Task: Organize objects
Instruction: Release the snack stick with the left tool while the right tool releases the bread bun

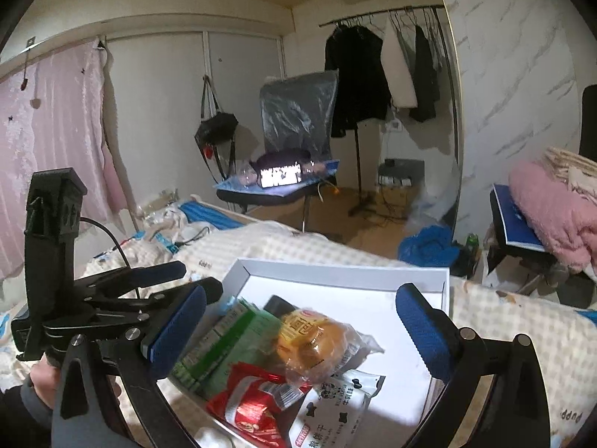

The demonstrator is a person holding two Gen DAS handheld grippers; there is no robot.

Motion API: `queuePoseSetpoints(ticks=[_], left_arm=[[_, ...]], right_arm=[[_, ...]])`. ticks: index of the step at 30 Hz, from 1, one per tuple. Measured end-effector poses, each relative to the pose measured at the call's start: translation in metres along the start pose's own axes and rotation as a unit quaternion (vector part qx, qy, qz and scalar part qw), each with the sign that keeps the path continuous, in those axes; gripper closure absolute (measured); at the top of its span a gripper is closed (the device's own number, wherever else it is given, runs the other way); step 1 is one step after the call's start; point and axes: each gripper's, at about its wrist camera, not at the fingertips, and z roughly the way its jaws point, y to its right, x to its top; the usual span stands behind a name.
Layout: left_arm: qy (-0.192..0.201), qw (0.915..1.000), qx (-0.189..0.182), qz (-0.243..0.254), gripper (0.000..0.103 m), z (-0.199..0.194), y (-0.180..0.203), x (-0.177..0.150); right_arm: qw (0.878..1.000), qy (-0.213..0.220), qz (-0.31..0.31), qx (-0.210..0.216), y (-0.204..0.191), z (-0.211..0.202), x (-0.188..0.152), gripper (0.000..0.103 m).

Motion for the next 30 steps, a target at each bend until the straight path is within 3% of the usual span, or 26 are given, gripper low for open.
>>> queuePoseSetpoints(ticks=[4,16,21,30], left_arm=[[0.008,0.9999,-0.006,0.004,0.0,-0.013,0.003,0.003],[0.022,0.9997,-0.005,0.012,0.0,-0.053,0.001,0.007],[0.032,0.9993,0.016,0.004,0.0,-0.066,-0.003,0.002],[-0.006,0.9994,0.03,0.017,0.0,-0.077,0.003,-0.01]], right_arm=[[1.0,0.013,0.005,0.015,-0.001,-0.011,0.005,0.001],[0.998,0.044,0.006,0.053,-0.008,-0.047,0.018,0.001],[0.997,0.044,-0.007,0.064,-0.016,-0.056,0.017,0.001],[0.994,0.032,0.004,0.102,-0.014,-0.06,0.008,0.001]])
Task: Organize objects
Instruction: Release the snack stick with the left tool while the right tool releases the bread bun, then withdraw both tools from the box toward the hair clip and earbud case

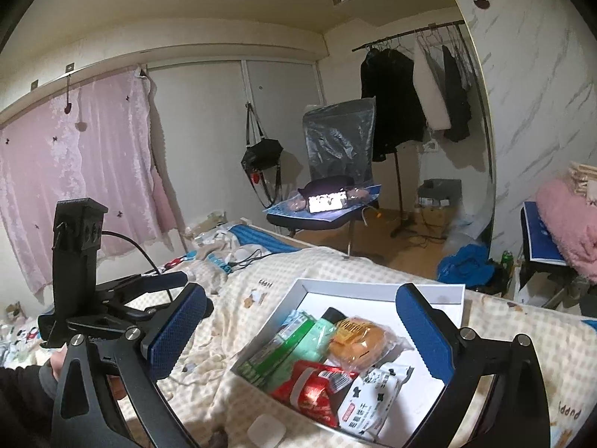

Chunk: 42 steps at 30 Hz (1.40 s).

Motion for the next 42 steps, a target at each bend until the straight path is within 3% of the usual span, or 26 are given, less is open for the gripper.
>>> queuePoseSetpoints(ticks=[4,11,18,25,32,42], left_arm=[[-0.015,0.9999,-0.007,-0.002,0.0,0.001,0.002,-0.007],[-0.046,0.9989,-0.007,-0.003,0.0,0.006,0.003,-0.025],[-0.089,0.9957,-0.016,-0.02,0.0,0.013,-0.003,-0.046],[-0.117,0.9922,0.012,-0.04,0.0,0.013,-0.01,-0.065],[-0.142,0.9892,0.012,-0.032,0.0,0.017,-0.005,-0.087],[-0.164,0.986,-0.003,-0.028,0.0,0.027,0.003,-0.112]], right_arm=[[1.0,-0.001,-0.005,0.026,-0.003,-0.004,-0.006,0.001],[0.999,-0.001,-0.027,0.02,-0.013,-0.009,-0.018,0.001],[0.998,-0.052,-0.013,0.021,-0.011,0.004,-0.035,0.001],[0.994,-0.109,-0.018,0.008,-0.011,0.007,-0.067,0.001],[0.986,-0.162,0.035,0.007,0.009,0.013,-0.102,0.001],[0.99,-0.138,0.029,-0.016,0.004,0.011,-0.122,0.001]])
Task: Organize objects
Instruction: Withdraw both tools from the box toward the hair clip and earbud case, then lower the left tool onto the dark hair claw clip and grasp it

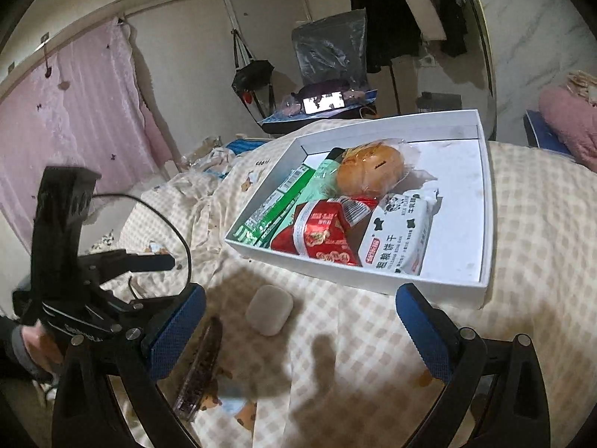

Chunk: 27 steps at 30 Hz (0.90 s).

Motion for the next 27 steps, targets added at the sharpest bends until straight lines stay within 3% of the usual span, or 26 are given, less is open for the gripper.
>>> queuePoseSetpoints(ticks=[6,12,20,27], left_arm=[[-0.012,0.9999,0.001,-0.006,0.0,0.006,0.001,-0.007],[-0.019,0.9997,-0.008,-0.013,0.003,0.009,-0.001,-0.008],[-0.065,0.9959,-0.048,-0.042,0.048,0.025,-0.009,-0.01],[-0.047,0.9945,-0.086,-0.036,0.052,0.01,-0.004,0.007]], right_arm=[[0.997,0.064,-0.007,-0.03,-0.004,-0.005,-0.015,0.001],[0.997,0.064,-0.033,-0.03,-0.013,-0.001,-0.018,0.001],[0.998,0.06,-0.004,-0.02,-0.002,-0.001,-0.018,0.001],[0.998,0.055,0.017,-0.015,0.006,0.0,-0.019,0.001]])
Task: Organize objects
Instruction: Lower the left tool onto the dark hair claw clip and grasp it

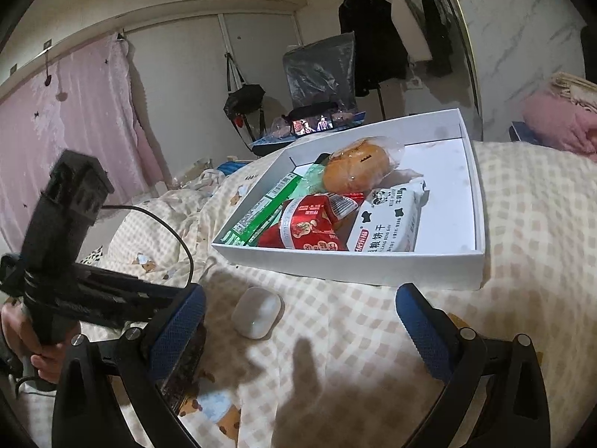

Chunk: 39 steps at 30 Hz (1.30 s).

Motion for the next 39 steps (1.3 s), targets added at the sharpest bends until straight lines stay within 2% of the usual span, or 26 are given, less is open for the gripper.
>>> queuePoseSetpoints(ticks=[5,10,15,17,22,25,29,32,34,39], left_arm=[[0.004,0.9998,0.012,-0.016,0.052,-0.008,0.003,0.013],[-0.041,0.9966,-0.011,-0.071,0.055,-0.002,0.002,0.012],[-0.07,0.9922,0.022,-0.101,0.055,0.008,0.001,0.001],[-0.08,0.9908,0.031,-0.104,0.044,0.012,0.0,-0.002],[-0.097,0.9862,0.048,-0.125,0.033,0.018,-0.002,-0.01],[-0.13,0.9819,0.066,-0.121,0.031,0.027,0.003,-0.015],[-0.145,0.9779,0.079,-0.128,0.031,0.033,0.002,-0.022],[-0.138,0.9758,0.09,-0.144,0.03,0.029,-0.004,-0.025],[-0.136,0.9749,0.092,-0.15,0.025,0.028,-0.007,-0.027],[-0.142,0.9728,0.085,-0.162,0.025,0.027,-0.012,-0.037]], right_arm=[[1.0,-0.002,0.005,0.0,0.002,0.001,0.0,0.001],[1.0,-0.002,0.013,0.003,0.005,-0.001,-0.001,0.001],[1.0,0.001,0.02,0.006,0.007,-0.004,0.0,0.001],[1.0,0.001,0.022,0.006,0.008,-0.004,0.0,0.001],[1.0,0.0,0.023,0.007,0.008,-0.004,0.0,0.001],[1.0,-0.002,0.019,0.006,0.007,-0.004,0.001,0.001],[1.0,0.0,0.014,0.006,0.006,-0.005,0.0,0.001],[1.0,0.0,0.015,0.007,0.006,-0.005,0.0,0.001],[1.0,-0.003,0.017,0.007,0.007,-0.004,0.0,0.001],[1.0,-0.001,0.02,0.007,0.009,-0.004,0.001,0.001]])
